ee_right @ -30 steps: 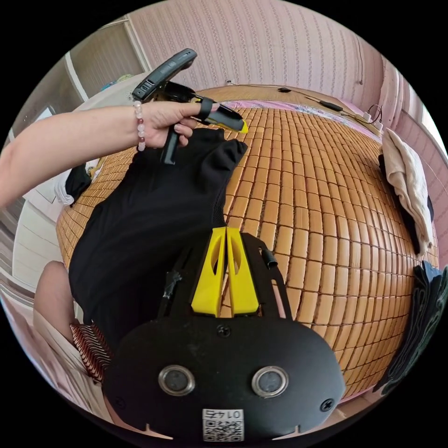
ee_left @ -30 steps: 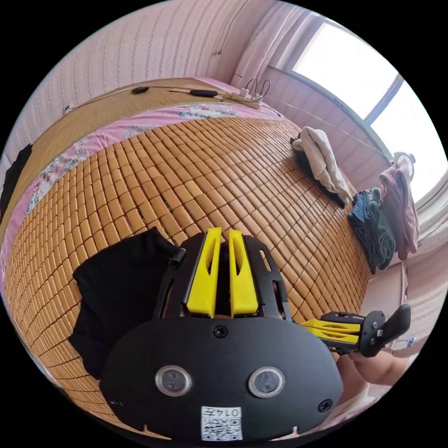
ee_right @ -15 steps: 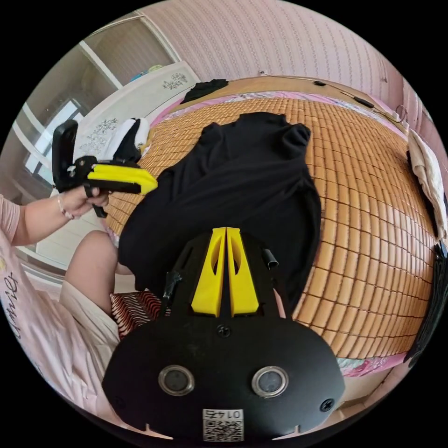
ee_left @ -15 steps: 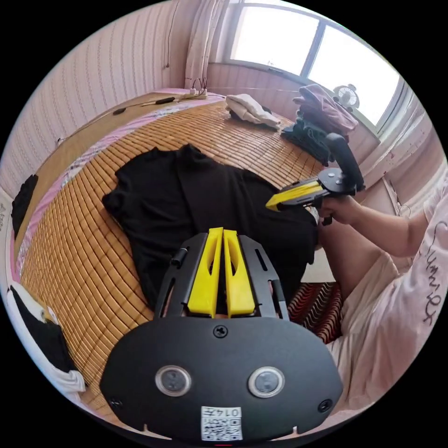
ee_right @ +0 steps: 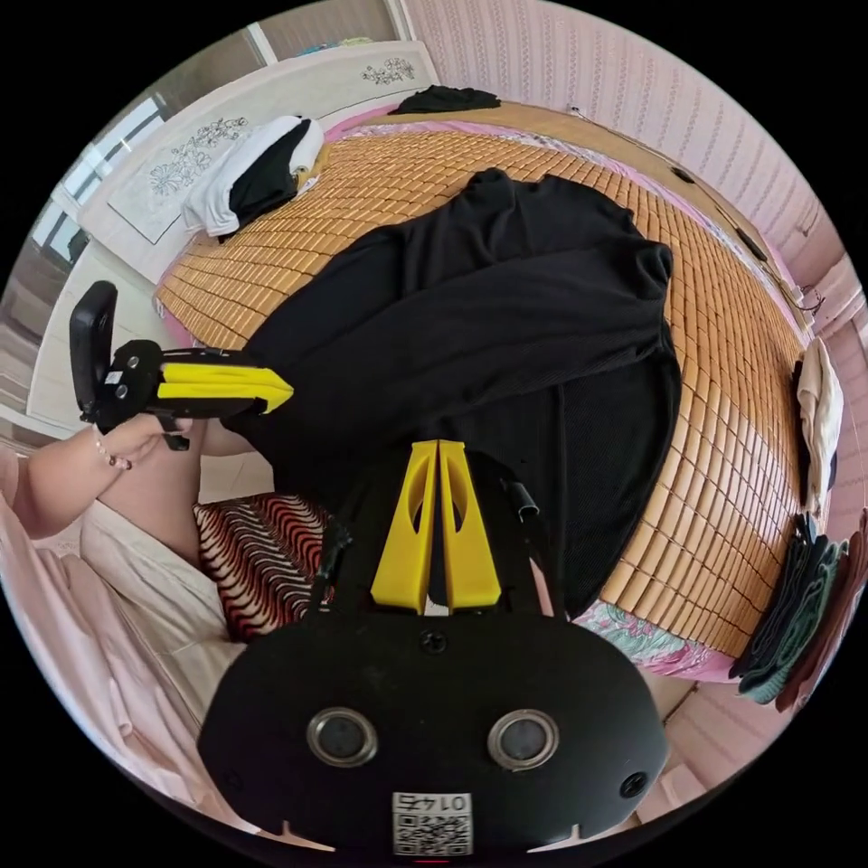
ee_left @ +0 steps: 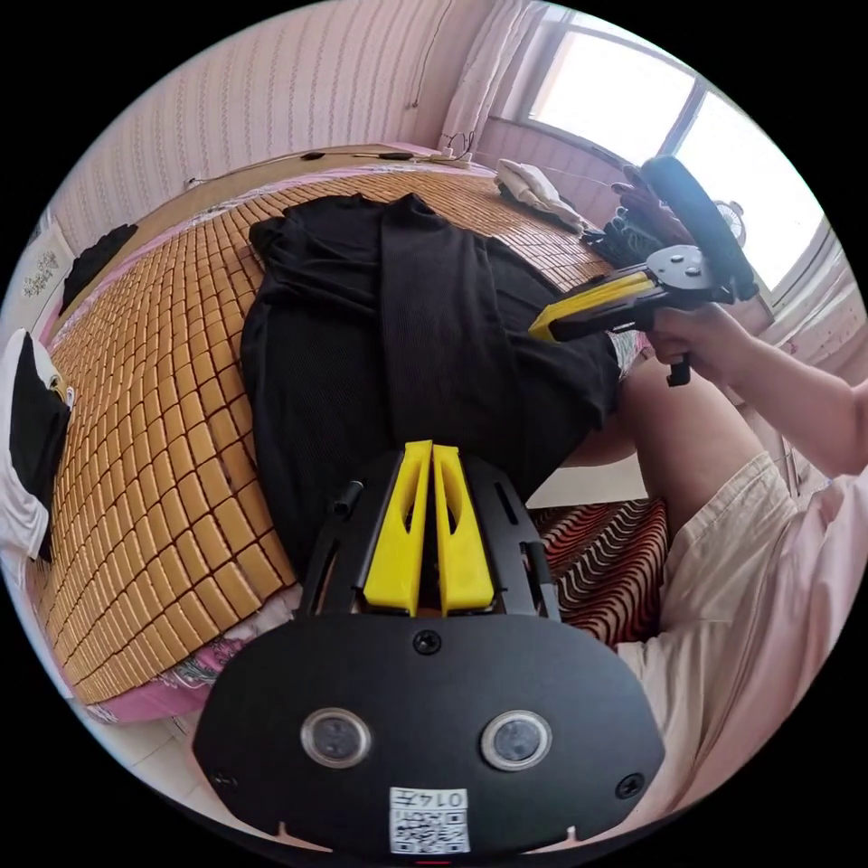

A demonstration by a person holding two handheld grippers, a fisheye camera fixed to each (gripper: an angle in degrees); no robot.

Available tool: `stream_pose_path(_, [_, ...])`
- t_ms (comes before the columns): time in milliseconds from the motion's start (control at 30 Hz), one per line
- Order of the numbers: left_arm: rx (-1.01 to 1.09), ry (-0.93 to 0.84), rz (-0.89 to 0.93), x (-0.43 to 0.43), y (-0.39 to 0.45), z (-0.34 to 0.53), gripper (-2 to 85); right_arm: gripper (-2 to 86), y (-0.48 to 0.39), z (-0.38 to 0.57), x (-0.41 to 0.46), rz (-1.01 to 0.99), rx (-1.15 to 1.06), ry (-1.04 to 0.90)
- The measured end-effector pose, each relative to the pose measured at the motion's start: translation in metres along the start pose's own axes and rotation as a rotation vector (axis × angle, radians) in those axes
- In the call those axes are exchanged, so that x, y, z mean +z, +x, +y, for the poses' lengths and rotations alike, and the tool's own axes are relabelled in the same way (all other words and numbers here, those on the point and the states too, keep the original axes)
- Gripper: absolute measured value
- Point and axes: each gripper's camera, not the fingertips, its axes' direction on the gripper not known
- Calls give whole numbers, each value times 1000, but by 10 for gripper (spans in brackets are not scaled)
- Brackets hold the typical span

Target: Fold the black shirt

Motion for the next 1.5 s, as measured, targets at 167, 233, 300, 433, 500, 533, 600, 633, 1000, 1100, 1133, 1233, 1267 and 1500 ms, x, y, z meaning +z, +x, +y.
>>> stream_pose_path(167, [13,17,30,-5,-15,12,-10,-3,-4,-1,15,64,63,-40])
stream_pose_path(233, [4,11,47,-9,-21,11,-10,-3,-4,-5,11,57,61,-43])
stream_pose_path(300, [-30,26,68,-14,-29,10,-10,-3,-7,-6,10,62,27,-36])
stream_pose_path(433, [-45,153,21,-48,-52,-6,-10,-4,-6,-5,18,89,-8,-71])
stream_pose_path(500, [-51,167,-8,-54,-68,-18,-10,-4,1,-6,17,62,7,-75])
stream_pose_path(533, [-61,170,-15,-57,-82,-27,-10,-4,6,-7,14,34,7,-79])
stream_pose_path(600, [-82,205,-16,-63,-104,-43,-9,-4,17,-10,5,-5,-7,-50])
stream_pose_path(633, [-78,254,-11,-67,-120,-54,-9,-2,28,-14,-4,0,-3,1])
stream_pose_path(1000, [-422,287,197,-29,-292,-183,86,140,242,-135,-20,-10,204,244])
stream_pose_path(1100, [-445,241,223,-10,-314,-220,103,150,306,-158,5,-83,335,223])
stream_pose_path(1133, [-451,209,222,0,-320,-233,108,146,325,-164,18,-83,374,194])
stream_pose_path(1233, [-483,132,222,26,-329,-257,111,87,356,-163,36,-61,428,201])
stream_pose_path(1267, [-477,88,227,35,-329,-265,92,52,363,-164,39,-105,409,183])
stream_pose_path(1500, [-404,39,136,28,-328,-300,-5,9,390,-159,31,-119,278,222])
